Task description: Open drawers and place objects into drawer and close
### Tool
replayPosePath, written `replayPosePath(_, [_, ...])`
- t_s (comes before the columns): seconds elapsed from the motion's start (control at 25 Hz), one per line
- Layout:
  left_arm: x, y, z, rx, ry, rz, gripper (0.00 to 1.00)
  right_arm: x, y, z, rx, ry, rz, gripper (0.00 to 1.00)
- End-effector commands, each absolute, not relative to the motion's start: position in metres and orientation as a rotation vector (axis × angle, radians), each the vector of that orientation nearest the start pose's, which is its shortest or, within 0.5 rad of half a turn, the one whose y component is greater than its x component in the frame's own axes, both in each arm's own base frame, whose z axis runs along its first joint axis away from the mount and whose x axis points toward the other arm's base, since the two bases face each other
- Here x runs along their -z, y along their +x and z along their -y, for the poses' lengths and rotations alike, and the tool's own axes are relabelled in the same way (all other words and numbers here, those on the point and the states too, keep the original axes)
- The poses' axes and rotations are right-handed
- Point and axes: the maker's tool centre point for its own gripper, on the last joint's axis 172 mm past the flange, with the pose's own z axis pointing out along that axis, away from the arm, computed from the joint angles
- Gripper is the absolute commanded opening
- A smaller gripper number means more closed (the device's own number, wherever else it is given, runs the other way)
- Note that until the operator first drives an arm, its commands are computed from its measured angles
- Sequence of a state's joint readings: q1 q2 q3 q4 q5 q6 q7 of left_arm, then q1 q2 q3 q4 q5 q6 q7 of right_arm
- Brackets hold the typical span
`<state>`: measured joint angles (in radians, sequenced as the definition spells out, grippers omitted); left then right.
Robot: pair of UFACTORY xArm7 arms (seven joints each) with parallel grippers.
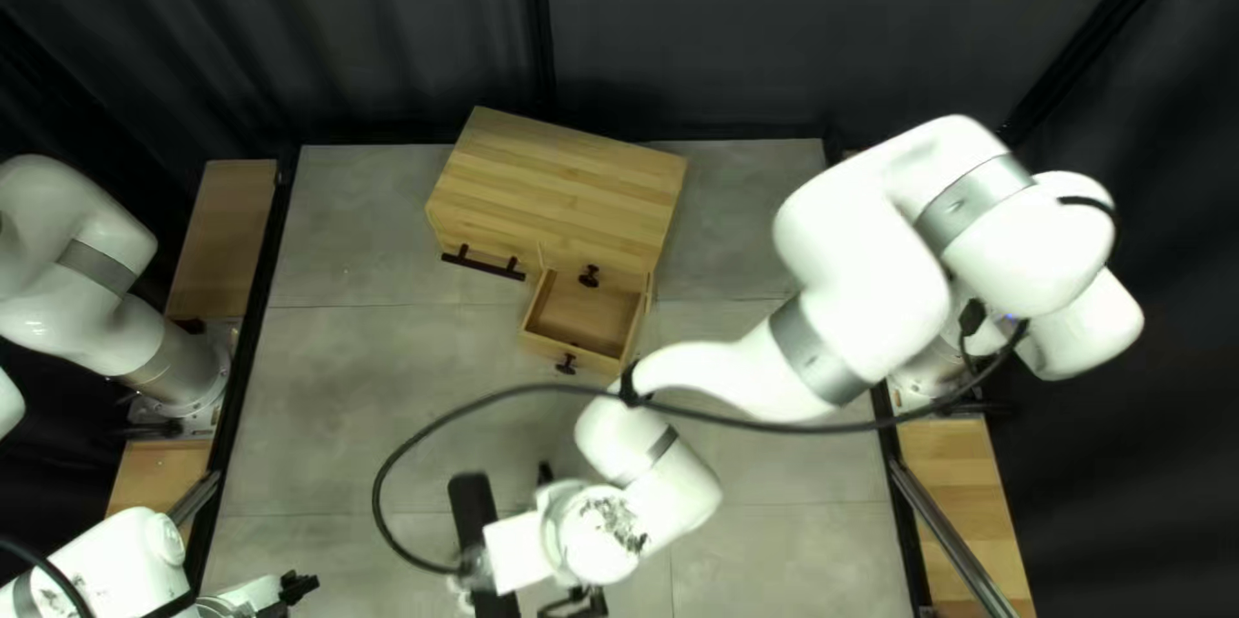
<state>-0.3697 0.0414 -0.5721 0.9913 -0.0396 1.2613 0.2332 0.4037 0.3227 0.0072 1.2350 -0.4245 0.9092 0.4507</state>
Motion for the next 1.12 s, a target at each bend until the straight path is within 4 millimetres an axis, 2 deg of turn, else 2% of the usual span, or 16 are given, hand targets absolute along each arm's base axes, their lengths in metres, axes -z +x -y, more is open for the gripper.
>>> replayPosePath(0.04, [-0.145,0.213,0.313,-0.471,-2.555,-1.674,1.00,-0.130,0.513,-0.122,0.194,-3.461,0.471,0.01])
replayPosePath(0.16, [-0.145,0.213,0.313,-0.471,-2.555,-1.674,1.00,-0.131,0.500,-0.110,0.137,-3.472,0.573,0.01])
replayPosePath(0.28, [-0.145,0.213,0.313,-0.471,-2.555,-1.674,1.00,-0.134,0.477,-0.091,0.049,-3.473,0.715,0.00])
replayPosePath(0.48, [-0.145,0.213,0.313,-0.471,-2.555,-1.674,1.00,-0.141,0.455,-0.061,-0.059,-3.465,0.904,0.00])
replayPosePath(0.72, [-0.145,0.213,0.313,-0.471,-2.555,-1.674,1.00,-0.147,0.446,-0.040,-0.141,-3.465,1.071,0.00])
replayPosePath(0.92, [-0.145,0.213,0.313,-0.471,-2.555,-1.674,1.00,-0.145,0.446,-0.028,-0.149,-3.445,1.203,0.00])
replayPosePath(1.12, [-0.145,0.213,0.313,-0.471,-2.555,-1.674,1.00,-0.143,0.450,-0.010,-0.146,-3.451,1.222,0.00])
